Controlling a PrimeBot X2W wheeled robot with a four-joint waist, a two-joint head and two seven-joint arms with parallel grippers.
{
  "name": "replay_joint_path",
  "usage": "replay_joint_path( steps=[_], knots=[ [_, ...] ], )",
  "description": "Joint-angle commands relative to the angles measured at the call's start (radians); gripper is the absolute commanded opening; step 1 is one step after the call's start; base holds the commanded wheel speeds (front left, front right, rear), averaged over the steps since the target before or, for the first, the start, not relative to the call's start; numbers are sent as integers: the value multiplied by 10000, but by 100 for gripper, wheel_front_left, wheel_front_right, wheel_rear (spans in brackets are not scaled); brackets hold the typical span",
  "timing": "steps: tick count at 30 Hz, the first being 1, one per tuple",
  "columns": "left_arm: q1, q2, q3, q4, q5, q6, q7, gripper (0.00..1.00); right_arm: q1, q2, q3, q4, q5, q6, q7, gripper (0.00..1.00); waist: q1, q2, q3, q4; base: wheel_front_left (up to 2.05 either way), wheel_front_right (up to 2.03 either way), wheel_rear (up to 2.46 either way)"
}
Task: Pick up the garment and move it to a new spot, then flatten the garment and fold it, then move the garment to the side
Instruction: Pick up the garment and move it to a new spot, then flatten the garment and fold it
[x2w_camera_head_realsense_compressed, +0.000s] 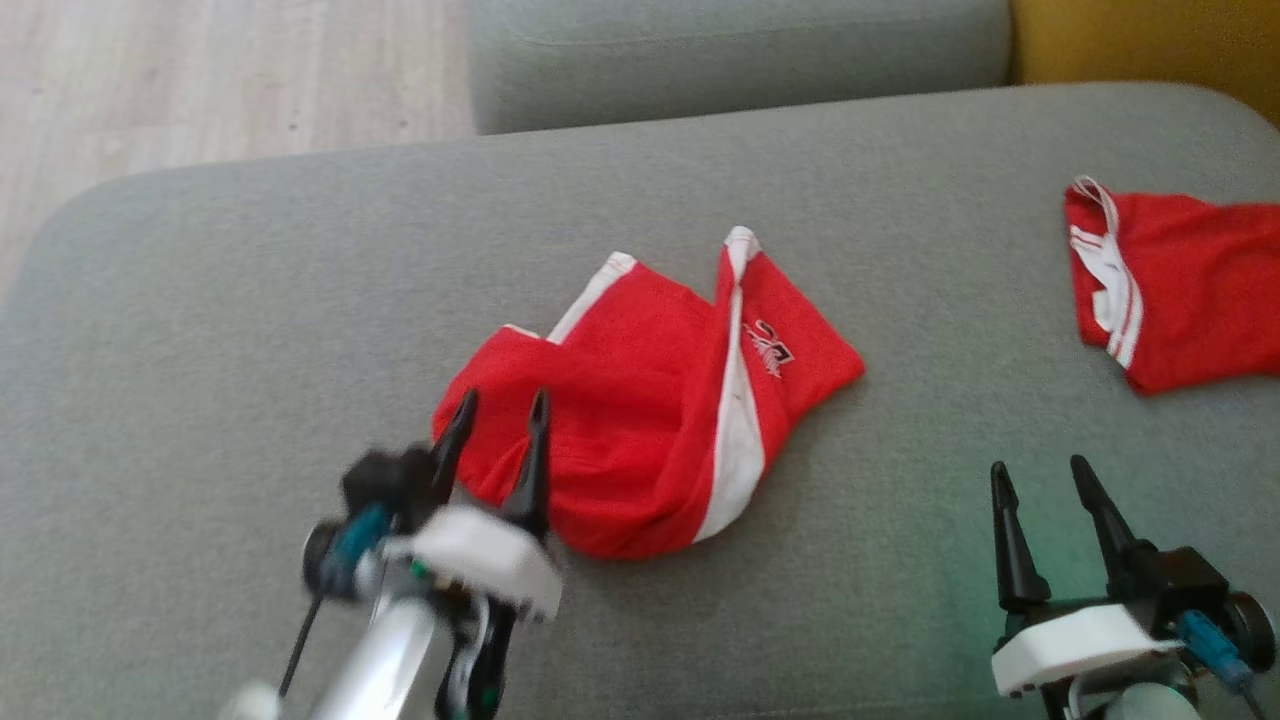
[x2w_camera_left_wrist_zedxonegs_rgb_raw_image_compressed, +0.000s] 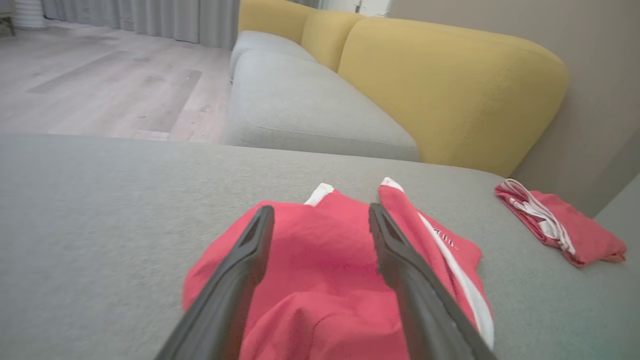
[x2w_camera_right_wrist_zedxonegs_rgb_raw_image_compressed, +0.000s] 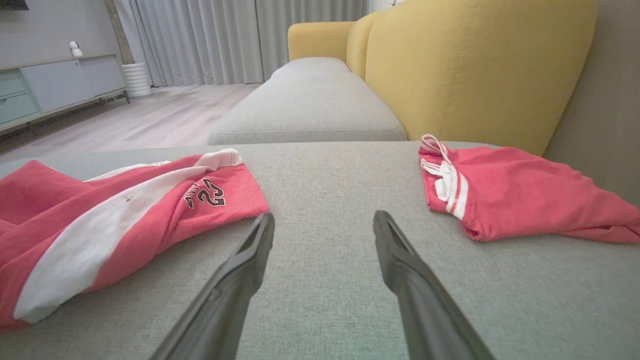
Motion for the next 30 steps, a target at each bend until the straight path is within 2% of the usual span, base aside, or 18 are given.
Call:
replay_joint_path(
  steps=[1,5,6,12,20,30],
  knots=[
    [187,111,579,-714,358,121,-119,100,-171,-79,161,-310,-91,-7,-110,100,0,0,-119,212,0,0,0],
    [1476,84,1286,-1662,1074,222,-120,100,-50,-79,59,-323,-178,-7,-110,100,0,0,-254,452,0,0,0],
    [1967,136,1495,-1936,1598,220,-120,100,22,-79,43,-327,-220,-7,-110,100,0,0,-296,525,0,0,0],
    [2977,133,2287,-2315,2169,31,-121,100,150,-79,-52,-373,-246,-7,-110,100,0,0,-385,696,0,0,0],
    [3478,62,3082,-2613,2614,-832,-121,100,269,-79,-233,-486,-91,-7,-110,100,0,0,-371,886,0,0,0],
    [3465,-17,3416,-2495,2736,-1101,-122,100,256,-79,-197,-449,23,-7,-111,100,0,0,-352,792,0,0,0]
  ],
)
